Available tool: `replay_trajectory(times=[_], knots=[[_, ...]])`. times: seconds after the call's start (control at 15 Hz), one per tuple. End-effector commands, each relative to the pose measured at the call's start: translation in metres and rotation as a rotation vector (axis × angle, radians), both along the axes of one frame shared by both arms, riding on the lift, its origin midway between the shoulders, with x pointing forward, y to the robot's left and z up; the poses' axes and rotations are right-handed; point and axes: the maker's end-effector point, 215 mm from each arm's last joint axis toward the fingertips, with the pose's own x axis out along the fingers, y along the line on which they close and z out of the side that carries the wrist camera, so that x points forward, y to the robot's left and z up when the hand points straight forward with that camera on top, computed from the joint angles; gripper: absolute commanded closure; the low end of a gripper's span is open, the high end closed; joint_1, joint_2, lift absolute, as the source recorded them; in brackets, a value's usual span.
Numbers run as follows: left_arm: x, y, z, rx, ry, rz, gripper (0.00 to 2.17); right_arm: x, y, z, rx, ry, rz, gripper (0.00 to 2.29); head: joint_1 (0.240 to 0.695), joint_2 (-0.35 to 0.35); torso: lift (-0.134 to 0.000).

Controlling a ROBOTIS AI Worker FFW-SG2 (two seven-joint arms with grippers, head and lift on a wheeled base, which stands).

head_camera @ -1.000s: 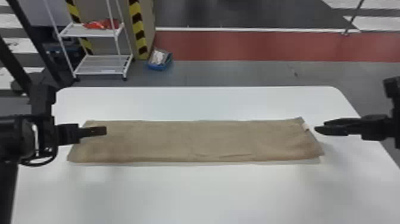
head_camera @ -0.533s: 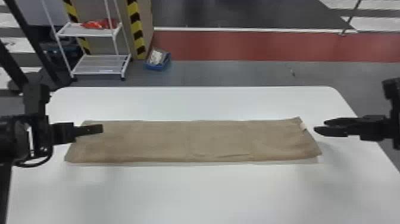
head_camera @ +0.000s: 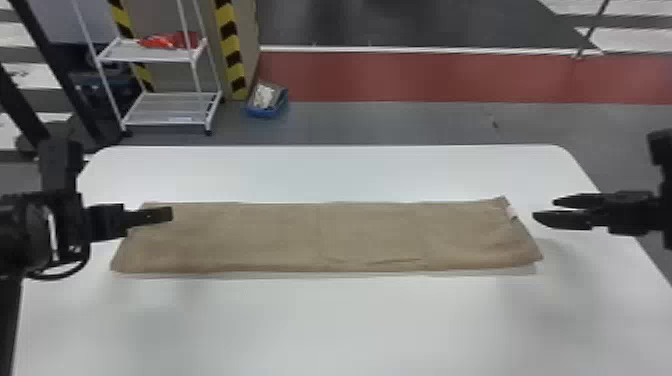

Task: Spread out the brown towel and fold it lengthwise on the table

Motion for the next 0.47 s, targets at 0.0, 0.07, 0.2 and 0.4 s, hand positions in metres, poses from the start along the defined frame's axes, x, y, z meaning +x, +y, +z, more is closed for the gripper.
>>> replay_trajectory(times=[0.0,0.07,0.2,0.4], knots=[[0.0028,0.0017,0.0013,0.009,-0.012,0.0,0.05,-0.0009,-0.0009,-0.001,-0.001,0.0,0.005,0.11,0.695,0.0,-0.124],[0.0024,0.0023,0.0003,0.013,-0.009,0.0,0.05,-0.0007,-0.0009,-0.0006,-0.002,-0.002,0.006,0.11,0.695,-0.001,-0.124],[0.002,0.006,0.0009,0.022,-0.008,0.003,0.04,-0.0021,-0.0042,-0.002,-0.006,0.0,0.006,0.12,0.695,-0.001,-0.124],[-0.0005,0.01,-0.0015,0.028,-0.006,0.008,0.04,-0.0027,-0.0092,-0.0025,-0.009,-0.017,0.008,0.13,0.695,0.001,-0.124]])
